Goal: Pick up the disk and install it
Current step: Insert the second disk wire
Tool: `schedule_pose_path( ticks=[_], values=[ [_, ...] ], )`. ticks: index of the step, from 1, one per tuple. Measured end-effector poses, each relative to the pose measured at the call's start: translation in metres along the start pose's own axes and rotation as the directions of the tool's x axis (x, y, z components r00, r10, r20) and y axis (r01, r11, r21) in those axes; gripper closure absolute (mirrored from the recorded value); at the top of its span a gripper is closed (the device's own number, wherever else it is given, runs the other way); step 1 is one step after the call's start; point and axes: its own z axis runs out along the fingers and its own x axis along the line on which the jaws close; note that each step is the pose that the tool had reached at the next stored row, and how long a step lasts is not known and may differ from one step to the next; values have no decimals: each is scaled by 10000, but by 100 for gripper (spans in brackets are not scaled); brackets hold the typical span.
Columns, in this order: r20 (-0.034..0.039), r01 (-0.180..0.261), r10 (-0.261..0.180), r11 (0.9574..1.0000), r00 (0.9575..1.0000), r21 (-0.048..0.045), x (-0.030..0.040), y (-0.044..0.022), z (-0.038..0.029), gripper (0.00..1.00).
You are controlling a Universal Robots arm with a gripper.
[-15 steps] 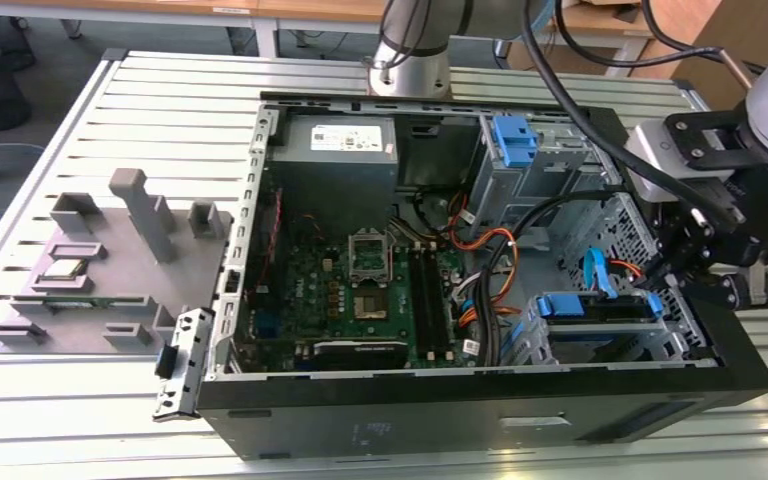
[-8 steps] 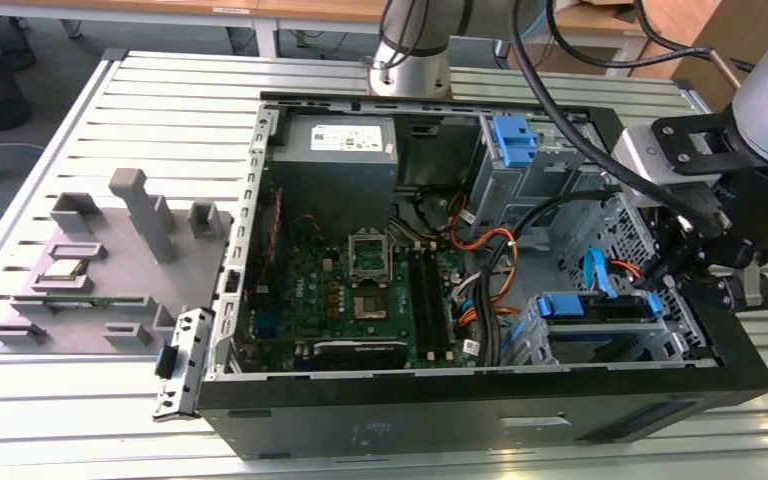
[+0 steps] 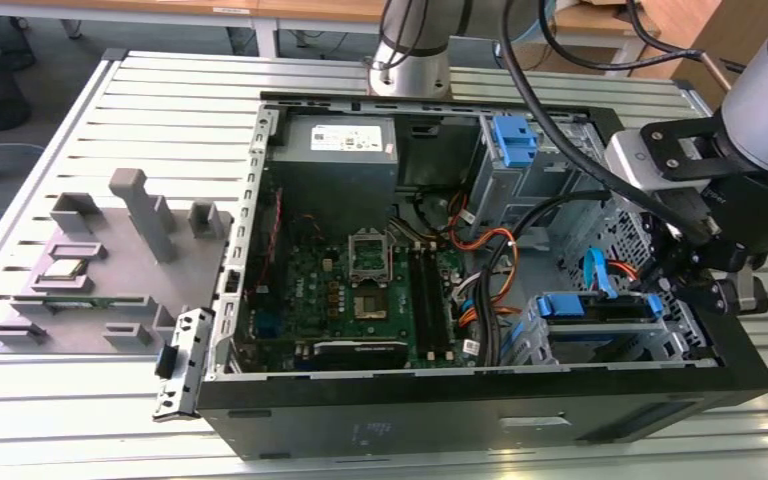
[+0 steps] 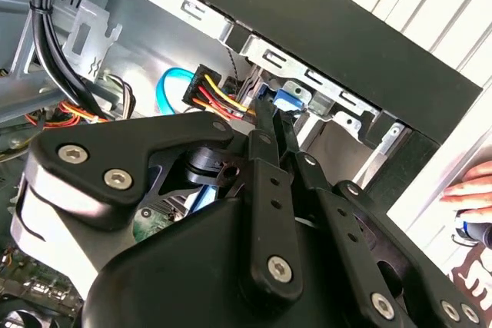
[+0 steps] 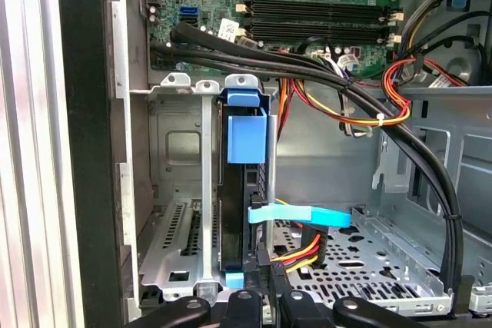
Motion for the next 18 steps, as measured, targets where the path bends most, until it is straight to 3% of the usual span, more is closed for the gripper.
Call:
schedule_pose_path(
  ticks=[10, 18],
  values=[
    [79, 237, -238, 9996, 9997, 177, 29, 32, 33, 84],
    [167, 401, -409, 9981, 9990, 459, 35, 78, 39, 84]
  ],
)
